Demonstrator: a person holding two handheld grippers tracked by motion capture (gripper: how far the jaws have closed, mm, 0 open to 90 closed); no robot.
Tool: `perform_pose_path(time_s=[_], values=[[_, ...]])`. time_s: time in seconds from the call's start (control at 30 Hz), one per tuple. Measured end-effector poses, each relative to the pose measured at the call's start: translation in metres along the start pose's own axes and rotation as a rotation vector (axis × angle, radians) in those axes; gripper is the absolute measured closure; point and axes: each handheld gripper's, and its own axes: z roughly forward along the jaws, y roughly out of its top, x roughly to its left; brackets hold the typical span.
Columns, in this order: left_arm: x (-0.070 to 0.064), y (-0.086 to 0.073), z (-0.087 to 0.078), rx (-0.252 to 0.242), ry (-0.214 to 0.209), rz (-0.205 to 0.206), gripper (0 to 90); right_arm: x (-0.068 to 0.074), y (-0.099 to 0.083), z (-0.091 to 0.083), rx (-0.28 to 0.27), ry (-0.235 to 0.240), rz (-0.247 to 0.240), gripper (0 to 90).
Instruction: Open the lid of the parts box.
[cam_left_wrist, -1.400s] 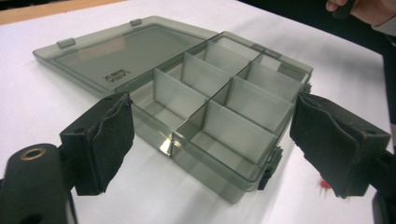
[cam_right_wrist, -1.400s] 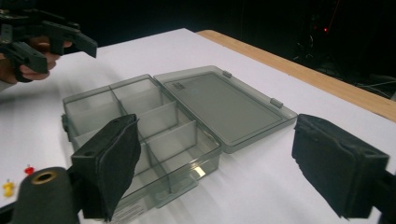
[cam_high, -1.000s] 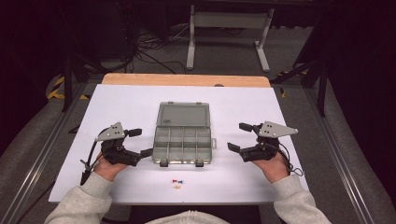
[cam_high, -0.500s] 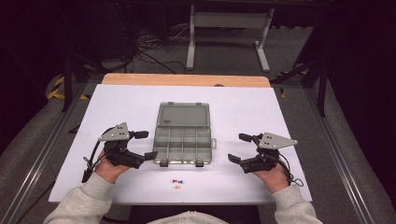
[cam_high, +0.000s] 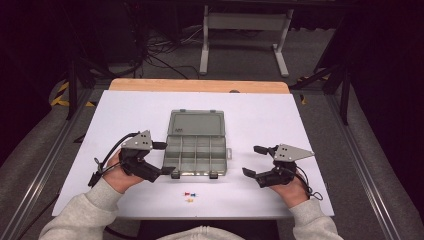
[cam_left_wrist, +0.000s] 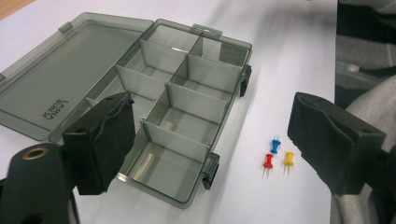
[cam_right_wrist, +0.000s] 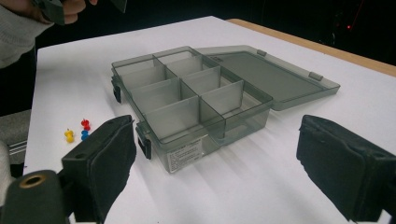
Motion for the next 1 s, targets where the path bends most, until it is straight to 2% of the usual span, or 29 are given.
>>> perform_pose_path(time_s=[0.17,0.37,0.5,0.57,0.7,0.73,0.9,1.0], values=[[-0.004,0.012,0.005,0.101,0.008,0.03,17.5,0.0,-0.001,0.001,0.009,0.007,0.002,12.4],[-0.003,0.019,0.014,0.205,-0.015,0.027,17.0,-0.001,-0.002,0.001,0.011,0.012,0.011,12.5],[-0.004,0.023,0.018,0.25,-0.025,0.024,16.9,-0.002,-0.001,0.001,0.008,0.014,0.012,12.4],[-0.004,0.026,0.021,0.284,-0.025,0.03,16.8,-0.001,-0.001,0.001,0.009,0.015,0.011,12.5],[-0.006,0.03,0.023,0.321,-0.024,0.043,17.6,-0.001,-0.001,0.001,0.009,0.018,0.011,12.5],[-0.008,0.033,0.025,0.341,-0.032,0.049,17.7,-0.001,-0.001,0.001,0.01,0.019,0.009,12.5],[-0.01,0.037,0.03,0.369,-0.047,0.062,19.2,-0.001,-0.001,0.002,0.012,0.026,0.008,12.5],[-0.01,0.039,0.036,0.398,-0.073,0.07,20.9,0.0,-0.001,0.002,0.018,0.033,0.005,12.5]])
